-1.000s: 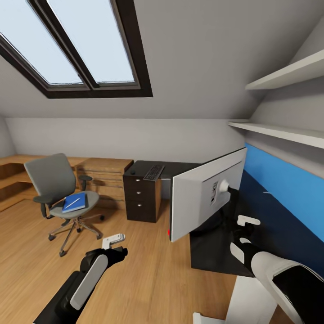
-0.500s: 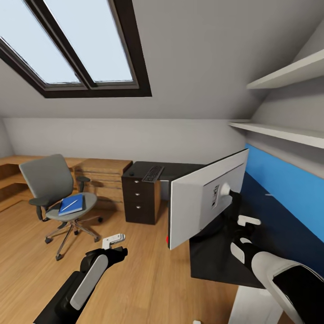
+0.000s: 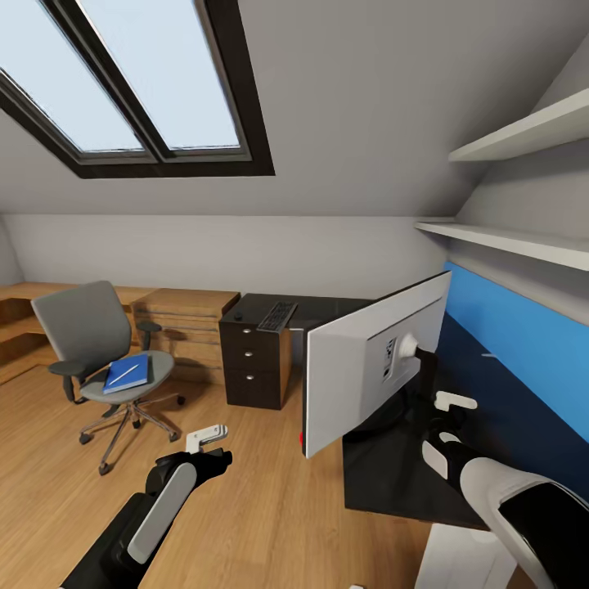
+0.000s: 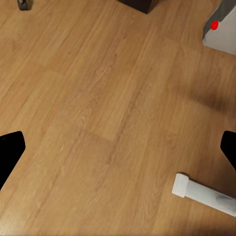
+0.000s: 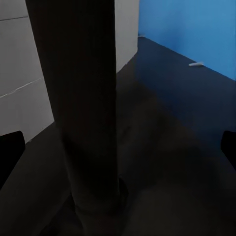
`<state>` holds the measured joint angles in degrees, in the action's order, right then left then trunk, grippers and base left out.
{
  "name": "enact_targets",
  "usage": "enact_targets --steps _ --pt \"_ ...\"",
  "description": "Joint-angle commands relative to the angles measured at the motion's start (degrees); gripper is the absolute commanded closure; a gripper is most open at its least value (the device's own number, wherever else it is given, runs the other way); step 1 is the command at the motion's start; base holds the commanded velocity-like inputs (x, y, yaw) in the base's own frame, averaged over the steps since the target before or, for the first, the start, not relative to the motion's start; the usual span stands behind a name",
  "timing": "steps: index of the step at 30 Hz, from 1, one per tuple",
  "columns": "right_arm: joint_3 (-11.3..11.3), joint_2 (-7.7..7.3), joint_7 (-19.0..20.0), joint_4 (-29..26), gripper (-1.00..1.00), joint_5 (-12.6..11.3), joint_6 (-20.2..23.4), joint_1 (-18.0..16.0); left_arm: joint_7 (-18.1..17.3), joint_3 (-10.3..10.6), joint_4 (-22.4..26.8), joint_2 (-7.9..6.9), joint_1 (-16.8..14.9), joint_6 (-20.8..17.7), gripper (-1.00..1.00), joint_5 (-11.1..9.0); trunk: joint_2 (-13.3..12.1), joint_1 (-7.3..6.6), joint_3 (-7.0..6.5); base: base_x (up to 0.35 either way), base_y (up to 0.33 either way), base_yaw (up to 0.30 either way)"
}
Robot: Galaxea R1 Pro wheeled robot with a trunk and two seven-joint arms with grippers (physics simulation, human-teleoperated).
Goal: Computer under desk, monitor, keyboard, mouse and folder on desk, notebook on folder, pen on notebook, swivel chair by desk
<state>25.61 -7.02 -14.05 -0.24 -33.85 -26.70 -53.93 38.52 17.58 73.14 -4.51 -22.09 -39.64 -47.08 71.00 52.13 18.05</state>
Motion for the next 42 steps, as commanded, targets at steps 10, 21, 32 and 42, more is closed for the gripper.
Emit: enact_targets --steps 10,21,32,42 --pt "0.5 -0.01 -0.28 -0.03 -1.0 -0.25 -0.02 -0.03 0.59 0.12 0.07 -0.06 -0.06 0.03 -1.0 -0.6 0.04 0.01 0.07 0.131 -0.001 0.0" --pt "0.5 -0.01 -0.28 -0.03 -1.0 -0.24 -0.02 -0.03 0.63 0.17 -0.38 -0.06 -0.06 0.11 -1.0 -0.67 0.04 0.01 0.07 0.071 0.0 0.0" --pt "0.5 -0.01 -0.28 -0.03 -1.0 -0.2 -0.02 -0.03 0.64 0.18 -0.51 -0.06 -0.06 0.09 -1.0 -0.72 0.04 0.01 0.07 0.045 0.0 0.0" --pt "0.5 -0.01 -0.28 -0.03 -1.0 -0.16 -0.02 -0.03 0.68 0.18 -0.74 -0.04 -0.06 0.13 -1.0 -0.77 0.04 0.01 0.07 0.028 0.0 0.0"
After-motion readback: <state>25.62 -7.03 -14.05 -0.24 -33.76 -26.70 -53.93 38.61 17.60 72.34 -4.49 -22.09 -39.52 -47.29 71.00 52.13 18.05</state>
